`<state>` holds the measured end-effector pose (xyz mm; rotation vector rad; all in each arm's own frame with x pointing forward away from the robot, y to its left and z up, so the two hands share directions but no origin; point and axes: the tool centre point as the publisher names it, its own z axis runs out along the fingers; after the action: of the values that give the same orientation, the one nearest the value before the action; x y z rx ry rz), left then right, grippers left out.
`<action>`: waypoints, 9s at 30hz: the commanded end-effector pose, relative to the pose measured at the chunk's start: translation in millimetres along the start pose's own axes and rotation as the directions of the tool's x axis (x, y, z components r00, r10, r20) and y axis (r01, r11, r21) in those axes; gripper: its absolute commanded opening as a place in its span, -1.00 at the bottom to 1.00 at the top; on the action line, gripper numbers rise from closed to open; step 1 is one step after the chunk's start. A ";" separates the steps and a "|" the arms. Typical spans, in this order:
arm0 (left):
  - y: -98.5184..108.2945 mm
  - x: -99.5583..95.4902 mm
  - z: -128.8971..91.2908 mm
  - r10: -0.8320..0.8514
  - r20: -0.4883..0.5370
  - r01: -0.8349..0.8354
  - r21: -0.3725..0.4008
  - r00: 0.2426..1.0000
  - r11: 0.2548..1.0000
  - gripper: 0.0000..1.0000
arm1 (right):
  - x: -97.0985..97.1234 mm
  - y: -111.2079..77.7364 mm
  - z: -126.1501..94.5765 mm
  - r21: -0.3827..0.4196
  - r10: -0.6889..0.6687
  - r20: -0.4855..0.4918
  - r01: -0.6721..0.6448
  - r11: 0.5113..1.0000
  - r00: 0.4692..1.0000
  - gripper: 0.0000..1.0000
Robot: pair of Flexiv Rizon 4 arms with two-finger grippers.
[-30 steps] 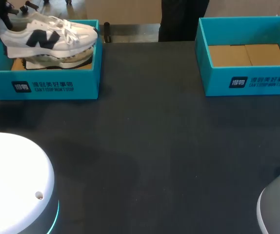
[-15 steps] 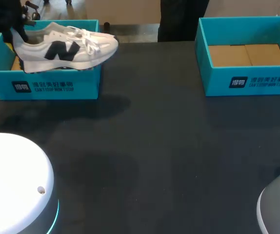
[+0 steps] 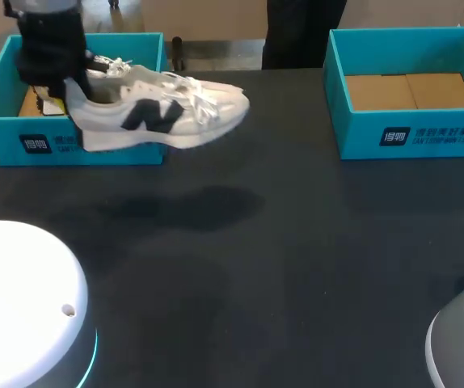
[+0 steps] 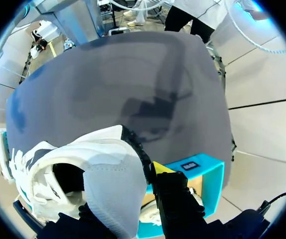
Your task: Take the shoe out of the shoebox, open the shoe tongue, remove and reinsert the insole, then place the shoe into the shoebox
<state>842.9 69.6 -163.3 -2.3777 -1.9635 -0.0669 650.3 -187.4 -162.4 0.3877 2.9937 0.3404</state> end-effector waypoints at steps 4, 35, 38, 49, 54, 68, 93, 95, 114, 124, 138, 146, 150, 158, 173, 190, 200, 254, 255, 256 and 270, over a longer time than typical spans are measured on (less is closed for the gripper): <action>-26.8 -40.2 3.1 0.014 0.004 -0.013 -0.086 1.000 0.996 -1.00 | -1.9 1.0 0.6 0.004 0.001 -0.004 -0.001 1.000 1.000 1.00; -110.6 -157.9 103.1 0.094 0.084 -0.096 0.012 0.992 0.995 -1.00 | -1.9 1.0 0.6 0.004 0.001 -0.004 -0.001 1.000 1.000 1.00; -111.0 -162.1 113.9 0.076 0.085 -0.074 -0.025 0.993 0.997 -1.00 | -1.9 1.0 0.6 0.004 0.001 -0.004 -0.001 1.000 1.000 1.00; -101.4 -187.1 165.6 0.105 0.103 -0.103 -0.026 0.989 0.994 -1.00 | -1.9 1.0 0.6 0.004 0.001 -0.004 -0.001 1.000 1.000 1.00; -97.6 -198.4 185.1 0.108 0.082 -0.106 -0.020 0.991 0.994 -1.00 | -1.9 1.0 0.6 0.004 0.001 -0.004 -0.001 1.000 1.000 1.00; -96.9 -204.1 220.7 0.086 0.037 -0.087 0.018 0.996 0.996 -1.00 | -1.9 1.0 0.6 0.004 0.001 -0.004 -0.001 1.000 1.000 1.00; -109.5 -181.1 222.3 0.031 -0.018 -0.031 0.020 0.999 0.999 -0.32 | -1.9 1.0 0.6 0.004 0.001 -0.004 -0.001 1.000 1.000 1.00; -109.2 -181.2 220.7 0.042 -0.016 -0.041 0.024 0.999 0.999 0.29 | -1.9 1.0 0.6 0.004 0.001 -0.004 -0.001 1.000 1.000 1.00; -121.6 -166.4 160.3 -0.074 0.286 0.069 0.031 0.955 0.997 1.00 | -1.9 1.0 0.6 0.004 0.001 -0.004 -0.001 1.000 1.000 1.00; -126.2 -151.3 130.6 -0.155 0.411 0.142 0.061 0.899 0.988 1.00 | -1.9 1.0 0.6 0.004 0.001 -0.004 -0.001 1.000 1.000 1.00; -119.1 -121.4 133.0 -0.320 0.496 0.238 0.223 0.807 0.945 1.00 | -1.9 1.0 0.6 0.004 0.001 -0.004 -0.001 1.000 1.000 1.00; -119.1 -121.4 133.0 -0.320 0.496 0.238 0.223 0.807 0.945 1.00 | -1.9 1.0 0.6 0.004 0.001 -0.004 -0.001 1.000 1.000 1.00; -119.1 -121.4 133.0 -0.320 0.496 0.238 0.223 0.807 0.945 1.00 | -1.9 1.0 0.6 0.004 0.001 -0.004 -0.001 1.000 1.000 1.00; -127.5 -115.4 140.4 -0.493 0.350 0.319 0.449 0.796 0.835 1.00 | -1.9 1.0 0.6 0.004 0.001 -0.004 -0.001 1.000 1.000 1.00; -131.2 -114.9 149.2 -0.818 0.176 0.549 0.663 0.547 0.510 1.00 | -1.9 1.0 0.6 0.004 0.001 -0.004 -0.001 1.000 1.000 1.00; -126.5 -111.6 179.3 -0.980 -0.008 0.633 0.764 0.197 0.121 1.00 | -1.9 1.0 0.6 0.004 0.001 -0.004 -0.001 1.000 1.000 1.00; -130.0 -118.9 191.5 -0.997 -0.038 0.630 0.776 0.067 0.013 1.00 | -1.9 1.0 0.6 0.004 0.001 -0.004 -0.001 1.000 1.000 1.00; -128.9 -130.0 228.7 -0.982 -0.110 0.358 0.920 -0.157 -0.160 1.00 | -1.9 1.0 0.6 0.004 0.001 -0.004 -0.001 1.000 1.000 1.00; -128.8 -130.4 229.8 -0.984 -0.109 0.342 0.927 -0.141 -0.152 1.00 | -1.9 1.0 0.6 0.004 0.001 -0.004 -0.001 1.000 1.000 1.00; -129.5 -130.8 230.6 -0.984 -0.112 0.339 0.928 -0.139 -0.154 1.00 | -1.9 1.0 0.6 0.004 0.001 -0.004 -0.001 1.000 1.000 1.00; -136.5 -148.6 239.2 -0.984 -0.047 0.203 0.976 -0.169 -0.081 1.00 | -1.9 1.0 0.6 0.004 0.001 -0.004 -0.001 1.000 1.000 1.00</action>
<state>684.2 -30.1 -404.3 0.0193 -2.4824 1.8199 650.3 -187.4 -162.4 0.3879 2.9937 0.3403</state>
